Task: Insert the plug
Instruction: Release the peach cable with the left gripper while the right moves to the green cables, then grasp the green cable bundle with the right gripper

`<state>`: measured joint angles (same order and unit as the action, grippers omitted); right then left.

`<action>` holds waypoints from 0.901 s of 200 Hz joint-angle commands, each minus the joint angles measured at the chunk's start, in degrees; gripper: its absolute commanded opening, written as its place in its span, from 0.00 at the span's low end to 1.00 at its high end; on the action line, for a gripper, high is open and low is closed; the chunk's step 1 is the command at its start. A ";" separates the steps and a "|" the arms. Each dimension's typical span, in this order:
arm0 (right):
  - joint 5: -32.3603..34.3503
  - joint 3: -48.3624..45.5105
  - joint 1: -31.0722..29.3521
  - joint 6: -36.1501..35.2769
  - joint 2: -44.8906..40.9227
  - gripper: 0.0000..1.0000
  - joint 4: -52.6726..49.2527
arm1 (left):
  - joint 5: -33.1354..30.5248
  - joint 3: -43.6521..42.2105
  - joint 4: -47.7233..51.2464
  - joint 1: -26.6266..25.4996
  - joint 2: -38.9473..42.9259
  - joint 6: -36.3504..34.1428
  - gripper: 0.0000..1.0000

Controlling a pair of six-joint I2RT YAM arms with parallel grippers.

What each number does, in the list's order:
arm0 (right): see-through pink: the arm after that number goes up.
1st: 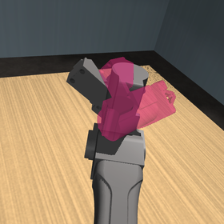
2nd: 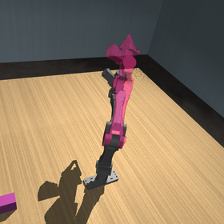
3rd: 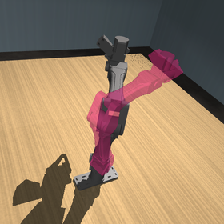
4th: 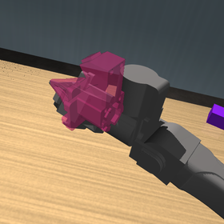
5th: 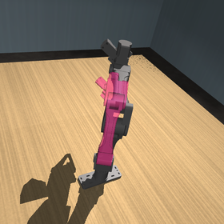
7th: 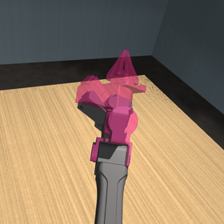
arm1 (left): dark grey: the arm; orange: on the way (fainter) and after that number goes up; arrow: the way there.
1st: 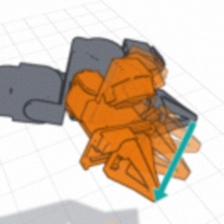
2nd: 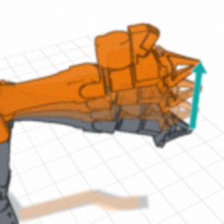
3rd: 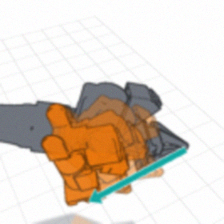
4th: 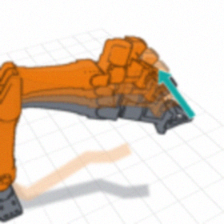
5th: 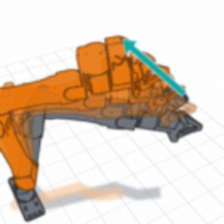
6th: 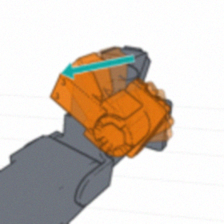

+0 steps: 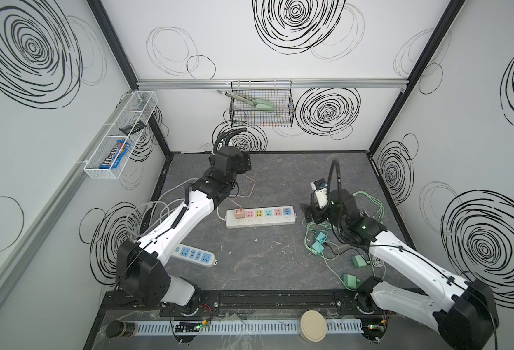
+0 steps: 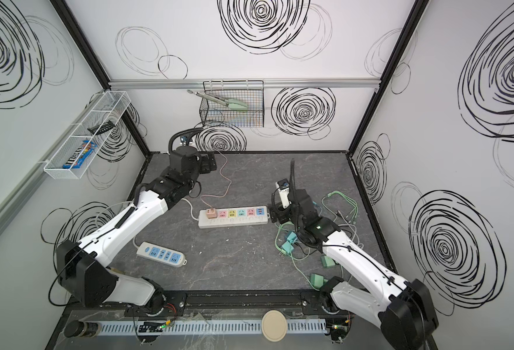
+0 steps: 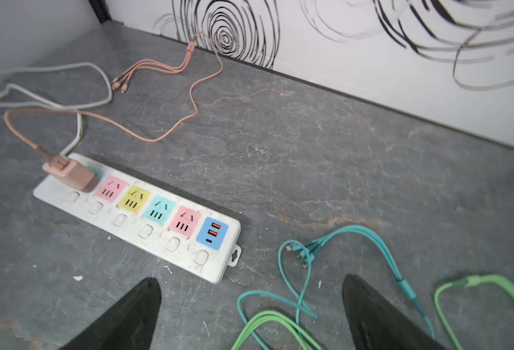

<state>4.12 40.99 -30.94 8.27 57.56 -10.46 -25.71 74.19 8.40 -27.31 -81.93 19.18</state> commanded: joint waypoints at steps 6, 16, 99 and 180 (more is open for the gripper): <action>-12.75 -2.35 0.88 12.33 -0.52 0.98 -10.29 | 3.41 -4.10 0.07 -0.90 2.82 4.75 0.96; -14.28 -2.62 0.50 13.71 0.27 0.93 -13.05 | 5.77 -5.81 1.09 -0.84 4.04 5.08 0.96; -2.49 -2.33 -11.79 18.03 8.93 0.83 -22.09 | 10.80 -20.19 5.57 -0.49 15.69 5.61 0.96; 4.78 0.17 -17.58 19.63 22.30 0.59 -22.85 | 12.89 -22.95 4.69 -0.29 16.48 6.92 0.96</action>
<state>4.03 39.86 -47.18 25.34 77.52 -30.35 -13.76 51.48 14.15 -27.97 -65.84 25.12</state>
